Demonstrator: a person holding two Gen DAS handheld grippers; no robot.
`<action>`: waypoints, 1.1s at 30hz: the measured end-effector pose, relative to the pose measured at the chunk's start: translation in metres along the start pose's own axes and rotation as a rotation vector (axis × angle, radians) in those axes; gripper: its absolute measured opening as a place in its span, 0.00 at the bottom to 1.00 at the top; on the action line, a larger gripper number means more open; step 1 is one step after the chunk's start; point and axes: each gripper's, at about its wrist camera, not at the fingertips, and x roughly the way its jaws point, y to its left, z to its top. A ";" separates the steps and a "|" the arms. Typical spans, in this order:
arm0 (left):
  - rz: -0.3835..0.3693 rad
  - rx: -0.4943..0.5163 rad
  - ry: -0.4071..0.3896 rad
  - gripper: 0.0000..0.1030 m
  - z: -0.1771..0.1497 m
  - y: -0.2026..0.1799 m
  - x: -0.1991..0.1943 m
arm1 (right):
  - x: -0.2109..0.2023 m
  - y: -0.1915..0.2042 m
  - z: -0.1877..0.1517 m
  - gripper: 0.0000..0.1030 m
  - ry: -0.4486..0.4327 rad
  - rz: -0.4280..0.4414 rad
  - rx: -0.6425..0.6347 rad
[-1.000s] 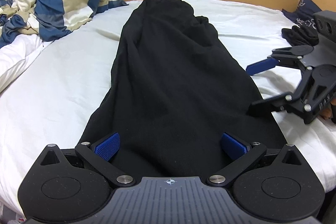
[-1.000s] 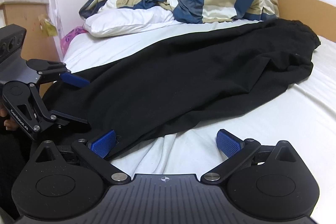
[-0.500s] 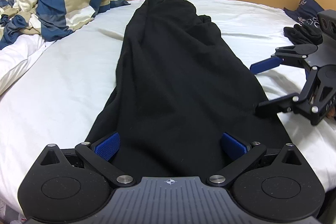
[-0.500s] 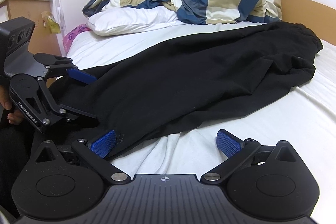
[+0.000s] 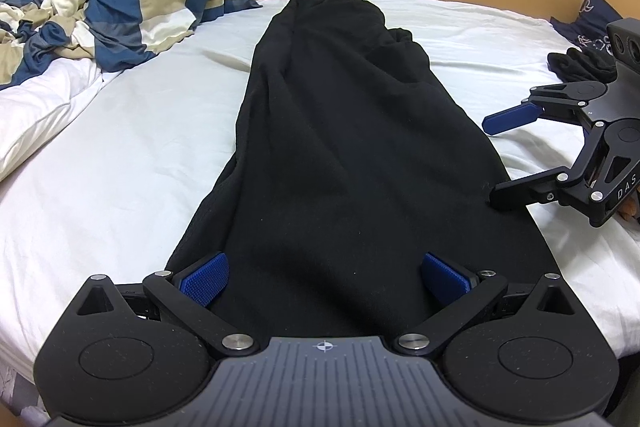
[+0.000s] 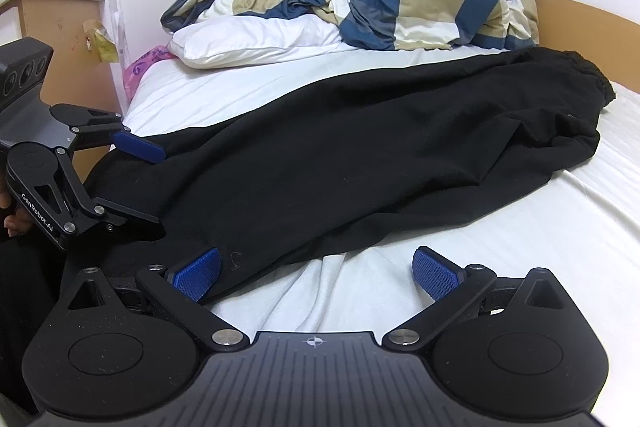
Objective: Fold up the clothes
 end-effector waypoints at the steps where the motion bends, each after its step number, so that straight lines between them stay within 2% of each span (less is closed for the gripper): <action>1: 0.000 0.000 0.000 1.00 0.000 0.000 0.000 | 0.000 0.000 0.000 1.00 0.001 0.000 0.000; 7: 0.003 -0.003 0.005 1.00 0.001 -0.001 0.000 | 0.002 -0.001 0.001 1.00 0.005 0.003 0.001; 15: -0.001 -0.006 -0.062 1.00 -0.010 -0.004 -0.003 | 0.002 0.000 0.000 1.00 0.011 -0.001 -0.006; 33: 0.002 -0.013 -0.084 1.00 -0.013 -0.005 -0.004 | -0.002 -0.003 -0.003 1.00 0.006 0.009 -0.012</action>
